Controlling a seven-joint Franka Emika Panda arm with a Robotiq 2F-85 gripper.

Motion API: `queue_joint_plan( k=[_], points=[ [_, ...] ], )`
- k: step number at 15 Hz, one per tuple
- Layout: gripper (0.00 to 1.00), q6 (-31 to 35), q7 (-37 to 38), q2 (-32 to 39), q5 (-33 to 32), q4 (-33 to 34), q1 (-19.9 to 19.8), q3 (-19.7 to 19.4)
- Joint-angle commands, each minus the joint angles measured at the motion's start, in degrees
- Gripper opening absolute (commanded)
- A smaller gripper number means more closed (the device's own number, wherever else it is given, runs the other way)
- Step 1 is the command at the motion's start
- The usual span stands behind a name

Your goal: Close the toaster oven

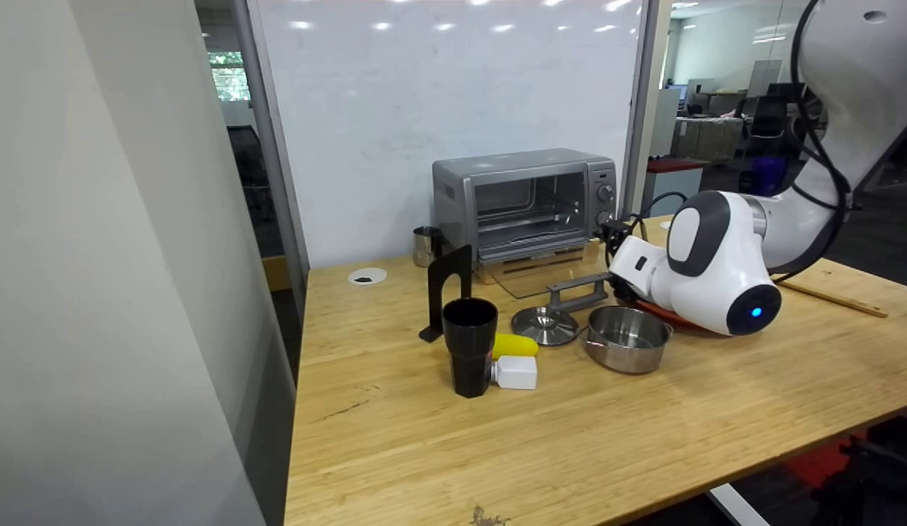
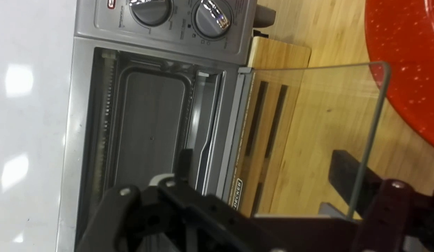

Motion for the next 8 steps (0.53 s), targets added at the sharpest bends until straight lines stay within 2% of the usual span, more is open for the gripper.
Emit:
queue_joint_plan(
  k=[1,6,7,8],
  points=[
    [1.00,-3.17,0.51,-0.63,0.00,-0.78,0.39,0.95],
    [1.00,-8.12,0.43,0.10,0.01,-1.34,0.83,0.93],
    [1.00,-9.07,0.97,0.35,0.01,-1.24,3.27,-1.39],
    [1.00,-10.06,0.89,0.53,0.01,-1.14,4.10,-2.03]
  ],
)
